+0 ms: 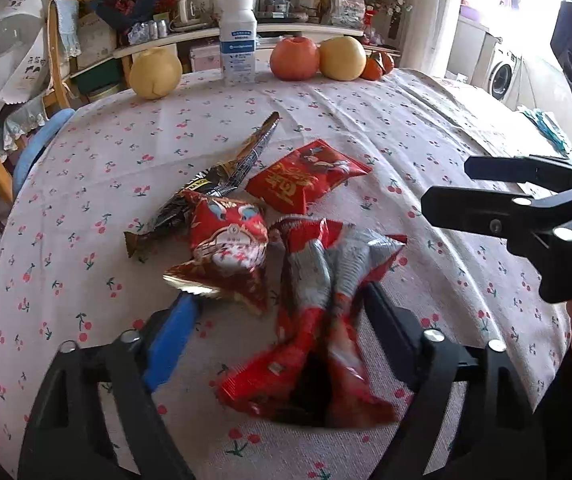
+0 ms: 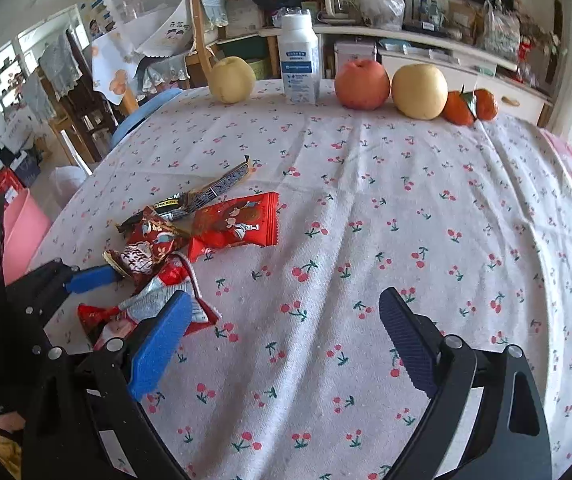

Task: Collect trash
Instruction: 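Lower the left gripper onto the large red chip bag, then close left gripper on red chip bag while right grasps small red snack bag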

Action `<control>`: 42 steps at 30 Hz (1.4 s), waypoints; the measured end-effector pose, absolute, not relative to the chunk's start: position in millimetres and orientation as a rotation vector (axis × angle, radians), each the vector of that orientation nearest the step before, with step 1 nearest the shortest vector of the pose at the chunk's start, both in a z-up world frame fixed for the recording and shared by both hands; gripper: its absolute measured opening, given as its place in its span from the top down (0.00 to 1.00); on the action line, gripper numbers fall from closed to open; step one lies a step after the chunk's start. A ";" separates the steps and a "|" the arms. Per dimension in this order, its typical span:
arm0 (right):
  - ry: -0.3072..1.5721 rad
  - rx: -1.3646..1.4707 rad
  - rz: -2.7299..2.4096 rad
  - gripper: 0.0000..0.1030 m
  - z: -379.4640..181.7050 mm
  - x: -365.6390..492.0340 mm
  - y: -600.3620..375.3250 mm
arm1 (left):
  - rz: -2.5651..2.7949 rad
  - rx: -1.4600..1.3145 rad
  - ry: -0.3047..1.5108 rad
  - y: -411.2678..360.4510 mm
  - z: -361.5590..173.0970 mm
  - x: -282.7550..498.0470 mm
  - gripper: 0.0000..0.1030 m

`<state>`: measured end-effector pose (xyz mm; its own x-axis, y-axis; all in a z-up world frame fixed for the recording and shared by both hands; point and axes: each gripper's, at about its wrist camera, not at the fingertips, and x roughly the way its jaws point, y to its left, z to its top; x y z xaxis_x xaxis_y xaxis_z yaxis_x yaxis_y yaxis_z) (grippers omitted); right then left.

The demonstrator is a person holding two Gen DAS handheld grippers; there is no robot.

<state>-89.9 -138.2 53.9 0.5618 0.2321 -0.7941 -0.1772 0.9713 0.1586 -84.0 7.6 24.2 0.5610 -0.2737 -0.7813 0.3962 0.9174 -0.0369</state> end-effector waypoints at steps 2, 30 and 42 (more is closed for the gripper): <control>0.959 0.077 0.245 0.09 50.9 -86.5 -137.1 | -0.395 0.135 0.890 10.2 26.0 -83.1 0.38; 0.945 0.204 0.280 0.09 40.3 -46.0 -126.6 | -0.482 -0.069 0.866 59.5 49.5 -86.5 0.73; 0.951 0.157 0.312 0.09 33.7 -29.2 -104.1 | -0.463 0.079 0.929 39.4 30.9 -87.0 0.46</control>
<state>-29.2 -104.1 33.7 0.5408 0.3300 -0.7737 -0.1927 0.9440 0.2679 -87.0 39.4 30.9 0.5080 -0.3501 -0.7870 0.4170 0.8994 -0.1310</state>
